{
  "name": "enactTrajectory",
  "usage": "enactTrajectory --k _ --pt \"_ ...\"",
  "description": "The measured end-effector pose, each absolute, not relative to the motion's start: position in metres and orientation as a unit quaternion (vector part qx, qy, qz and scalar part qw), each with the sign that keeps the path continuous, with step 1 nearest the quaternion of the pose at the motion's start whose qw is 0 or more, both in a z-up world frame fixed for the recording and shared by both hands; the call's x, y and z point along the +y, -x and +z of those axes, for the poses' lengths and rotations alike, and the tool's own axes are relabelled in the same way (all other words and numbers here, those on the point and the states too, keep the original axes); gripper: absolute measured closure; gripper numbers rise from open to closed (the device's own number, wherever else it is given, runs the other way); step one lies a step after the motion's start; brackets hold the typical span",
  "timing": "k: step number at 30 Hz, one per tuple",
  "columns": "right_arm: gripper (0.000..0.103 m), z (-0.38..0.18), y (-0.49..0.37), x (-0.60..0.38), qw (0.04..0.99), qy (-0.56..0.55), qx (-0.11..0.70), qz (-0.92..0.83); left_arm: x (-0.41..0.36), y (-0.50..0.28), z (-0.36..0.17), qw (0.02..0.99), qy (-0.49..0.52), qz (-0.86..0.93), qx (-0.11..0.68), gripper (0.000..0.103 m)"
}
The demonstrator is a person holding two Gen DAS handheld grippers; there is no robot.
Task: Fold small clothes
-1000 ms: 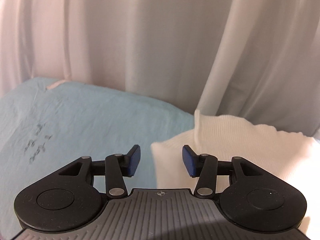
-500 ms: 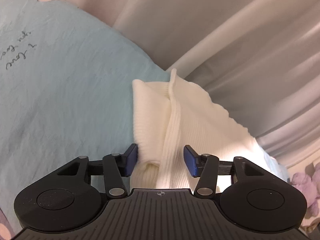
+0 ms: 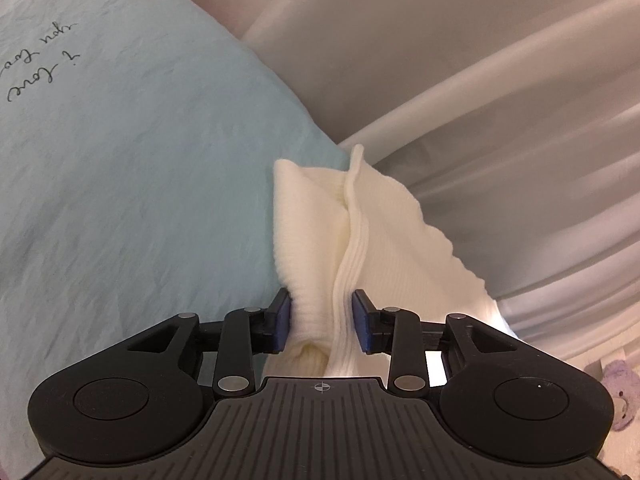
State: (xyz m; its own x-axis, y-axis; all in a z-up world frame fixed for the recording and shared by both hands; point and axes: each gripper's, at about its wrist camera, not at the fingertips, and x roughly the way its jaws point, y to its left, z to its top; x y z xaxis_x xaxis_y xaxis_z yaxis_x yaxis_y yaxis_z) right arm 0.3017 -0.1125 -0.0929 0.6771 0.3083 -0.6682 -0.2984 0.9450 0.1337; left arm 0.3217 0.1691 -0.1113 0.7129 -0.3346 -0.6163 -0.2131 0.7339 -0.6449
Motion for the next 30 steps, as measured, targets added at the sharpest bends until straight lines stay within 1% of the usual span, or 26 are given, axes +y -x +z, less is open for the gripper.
enactTrajectory --k 1,2,4,7,11,16,19,22,24,26,30 --pt "0.097 -0.092 -0.299 -0.117 0.917 -0.011 0.364 0.164 0.167 -0.324 -0.111 0.852 0.357 -0.032 0.381 0.076" --pt "0.097 -0.09 -0.298 -0.121 0.918 -0.015 0.362 0.16 0.166 -0.325 -0.11 0.852 0.355 -0.031 0.383 0.077" --pt "0.097 -0.085 -0.296 -0.134 0.924 -0.018 0.354 0.144 0.17 -0.325 -0.107 0.848 0.359 -0.026 0.388 0.084" --pt "0.095 -0.079 -0.296 -0.161 0.931 -0.021 0.352 0.095 0.166 -0.325 -0.094 0.852 0.351 -0.012 0.389 0.087" --pt "0.094 -0.072 -0.297 -0.2 0.937 -0.042 0.345 0.043 0.129 -0.328 -0.059 0.885 0.261 -0.002 0.386 0.088" --pt "0.093 -0.063 -0.292 -0.237 0.942 -0.067 0.33 -0.003 0.068 -0.334 -0.026 0.9 0.228 -0.058 0.367 0.089" --pt "0.093 -0.062 -0.286 -0.246 0.94 -0.075 0.332 -0.011 0.026 -0.342 -0.029 0.9 0.201 -0.08 0.379 0.089" --pt "0.092 -0.062 -0.282 -0.247 0.939 -0.075 0.335 -0.007 -0.008 -0.347 -0.052 0.896 0.161 -0.08 0.407 0.09" --pt "0.092 -0.063 -0.284 -0.247 0.938 -0.073 0.338 -0.006 -0.015 -0.346 -0.068 0.888 0.163 -0.078 0.423 0.09" --pt "0.091 -0.065 -0.283 -0.249 0.938 -0.076 0.339 -0.006 -0.018 -0.339 -0.07 0.898 0.157 -0.076 0.404 0.085" --pt "0.09 -0.066 -0.283 -0.251 0.937 -0.079 0.341 -0.009 -0.015 -0.32 -0.052 0.892 0.157 -0.128 0.405 0.085"
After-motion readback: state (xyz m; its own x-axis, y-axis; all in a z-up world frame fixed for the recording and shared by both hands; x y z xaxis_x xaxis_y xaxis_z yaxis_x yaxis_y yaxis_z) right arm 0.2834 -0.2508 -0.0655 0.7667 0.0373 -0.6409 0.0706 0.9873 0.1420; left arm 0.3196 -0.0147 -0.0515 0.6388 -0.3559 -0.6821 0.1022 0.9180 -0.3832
